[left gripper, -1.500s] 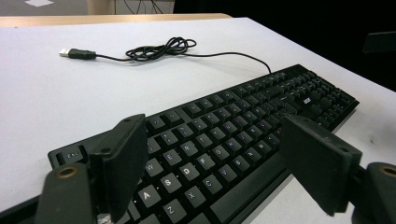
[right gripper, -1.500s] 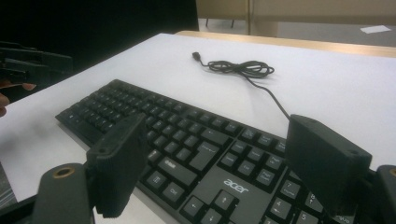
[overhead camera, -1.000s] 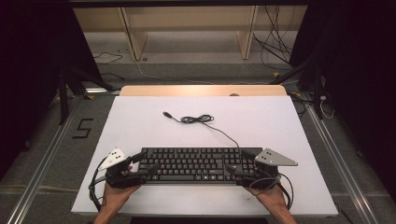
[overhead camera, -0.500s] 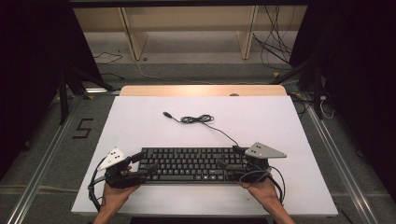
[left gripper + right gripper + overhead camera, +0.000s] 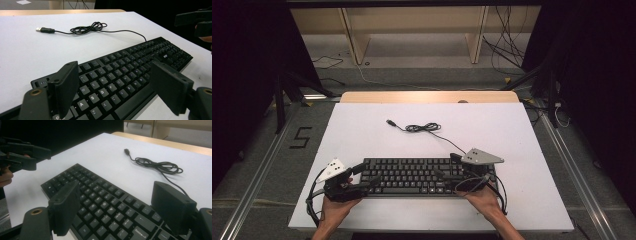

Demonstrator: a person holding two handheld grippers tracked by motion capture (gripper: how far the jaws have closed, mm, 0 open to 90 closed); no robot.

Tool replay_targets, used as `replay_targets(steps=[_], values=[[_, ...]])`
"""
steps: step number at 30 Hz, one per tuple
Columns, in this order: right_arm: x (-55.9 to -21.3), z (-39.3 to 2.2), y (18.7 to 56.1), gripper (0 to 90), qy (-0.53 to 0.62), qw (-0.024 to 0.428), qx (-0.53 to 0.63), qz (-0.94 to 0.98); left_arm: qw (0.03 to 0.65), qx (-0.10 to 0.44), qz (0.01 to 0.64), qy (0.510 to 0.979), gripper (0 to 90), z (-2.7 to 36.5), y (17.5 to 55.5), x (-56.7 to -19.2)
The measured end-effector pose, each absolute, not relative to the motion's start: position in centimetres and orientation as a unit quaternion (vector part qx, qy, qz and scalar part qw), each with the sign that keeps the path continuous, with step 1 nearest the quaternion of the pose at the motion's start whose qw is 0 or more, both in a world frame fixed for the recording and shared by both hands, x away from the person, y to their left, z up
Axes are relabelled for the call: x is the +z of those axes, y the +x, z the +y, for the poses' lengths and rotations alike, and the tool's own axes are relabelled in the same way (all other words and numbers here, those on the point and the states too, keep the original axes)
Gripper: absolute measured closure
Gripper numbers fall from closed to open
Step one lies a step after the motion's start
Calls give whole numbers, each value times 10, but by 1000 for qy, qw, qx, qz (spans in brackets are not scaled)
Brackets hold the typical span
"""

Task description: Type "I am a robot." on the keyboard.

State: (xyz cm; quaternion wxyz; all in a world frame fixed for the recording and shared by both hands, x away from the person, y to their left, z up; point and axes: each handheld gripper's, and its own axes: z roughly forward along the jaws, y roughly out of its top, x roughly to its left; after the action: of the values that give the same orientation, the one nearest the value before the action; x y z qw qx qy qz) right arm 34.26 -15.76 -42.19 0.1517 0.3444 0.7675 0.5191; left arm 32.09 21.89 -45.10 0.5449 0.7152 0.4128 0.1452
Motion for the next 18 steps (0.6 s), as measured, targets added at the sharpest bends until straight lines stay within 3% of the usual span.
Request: replay_targets(steps=[7, 18], values=[[-425, -146, 349, 266, 340, 143, 507, 779, 546, 146, 413, 714, 237, 219, 321, -451], [-430, -130, 358, 421, 336, 138, 500, 786, 548, 147, 414, 712, 236, 220, 320, -450]])
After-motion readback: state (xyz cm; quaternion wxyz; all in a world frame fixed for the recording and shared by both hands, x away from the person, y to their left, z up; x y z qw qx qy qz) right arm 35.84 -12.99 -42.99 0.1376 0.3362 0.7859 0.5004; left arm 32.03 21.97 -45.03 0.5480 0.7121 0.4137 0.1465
